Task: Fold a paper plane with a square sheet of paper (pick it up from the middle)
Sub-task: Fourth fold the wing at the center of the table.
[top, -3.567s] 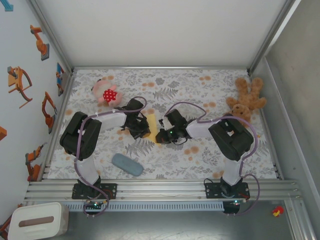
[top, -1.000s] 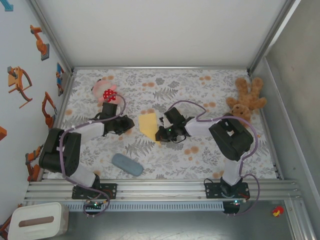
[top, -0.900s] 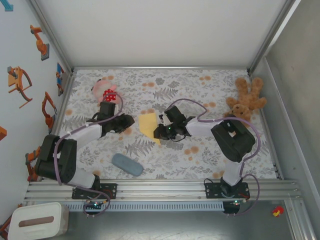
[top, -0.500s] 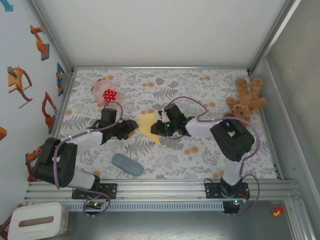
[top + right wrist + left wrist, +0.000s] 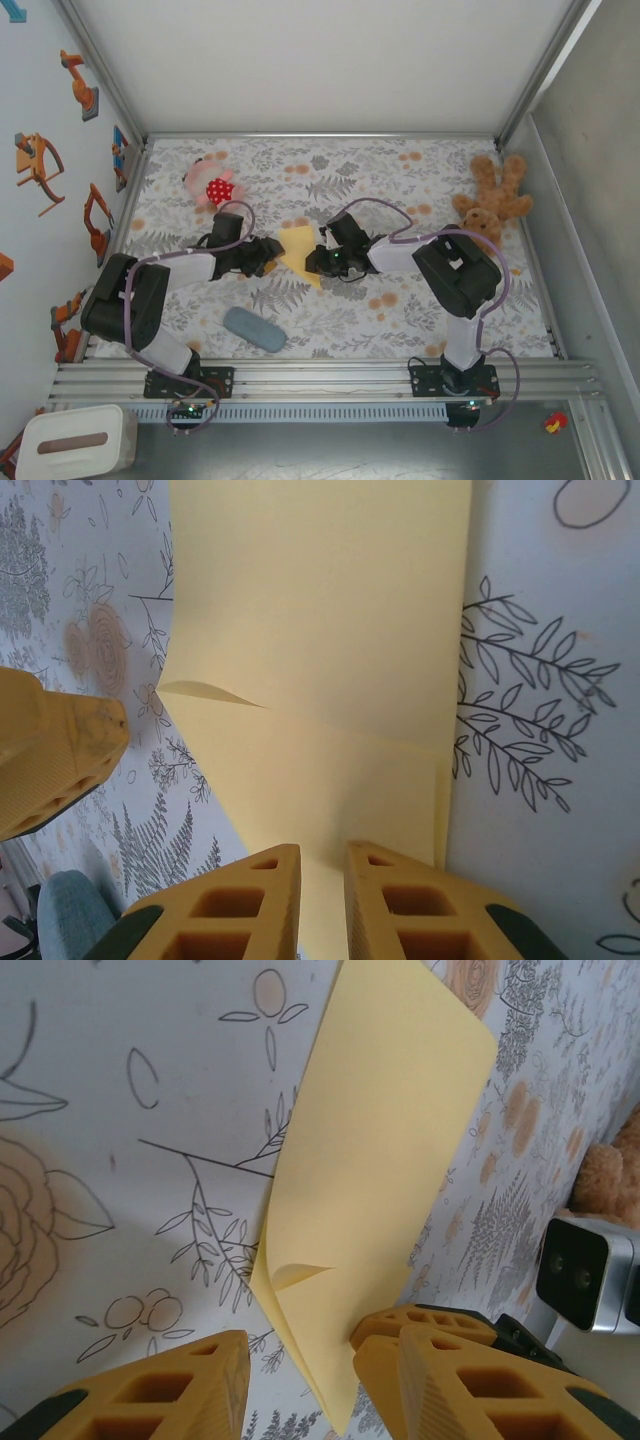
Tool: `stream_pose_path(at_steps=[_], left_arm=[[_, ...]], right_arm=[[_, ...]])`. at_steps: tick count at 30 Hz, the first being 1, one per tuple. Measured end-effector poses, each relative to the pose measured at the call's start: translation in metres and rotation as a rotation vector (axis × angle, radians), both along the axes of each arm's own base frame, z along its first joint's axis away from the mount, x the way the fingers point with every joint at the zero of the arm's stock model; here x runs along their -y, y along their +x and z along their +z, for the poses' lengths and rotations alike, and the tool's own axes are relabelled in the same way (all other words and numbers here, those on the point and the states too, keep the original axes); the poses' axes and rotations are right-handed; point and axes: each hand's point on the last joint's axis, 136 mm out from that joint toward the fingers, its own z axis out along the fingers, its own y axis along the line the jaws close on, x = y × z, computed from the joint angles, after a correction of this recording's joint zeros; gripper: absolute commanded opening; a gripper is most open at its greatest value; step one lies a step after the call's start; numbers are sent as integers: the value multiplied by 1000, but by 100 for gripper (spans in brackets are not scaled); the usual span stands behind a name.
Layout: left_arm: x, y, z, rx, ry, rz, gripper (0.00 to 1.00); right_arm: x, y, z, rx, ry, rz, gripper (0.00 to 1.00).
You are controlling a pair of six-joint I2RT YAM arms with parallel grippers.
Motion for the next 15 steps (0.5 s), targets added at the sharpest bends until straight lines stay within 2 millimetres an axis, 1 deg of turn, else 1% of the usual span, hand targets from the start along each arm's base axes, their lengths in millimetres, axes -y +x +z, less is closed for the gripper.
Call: stream_pose_path(at_steps=[6, 15], left_arm=[[6, 6, -3, -11, 1, -3, 38], [14, 12, -8, -36, 22, -16, 39]], right_arm=[[1, 1, 0, 0, 0, -2, 18], [2, 2, 0, 0, 1, -6, 18]])
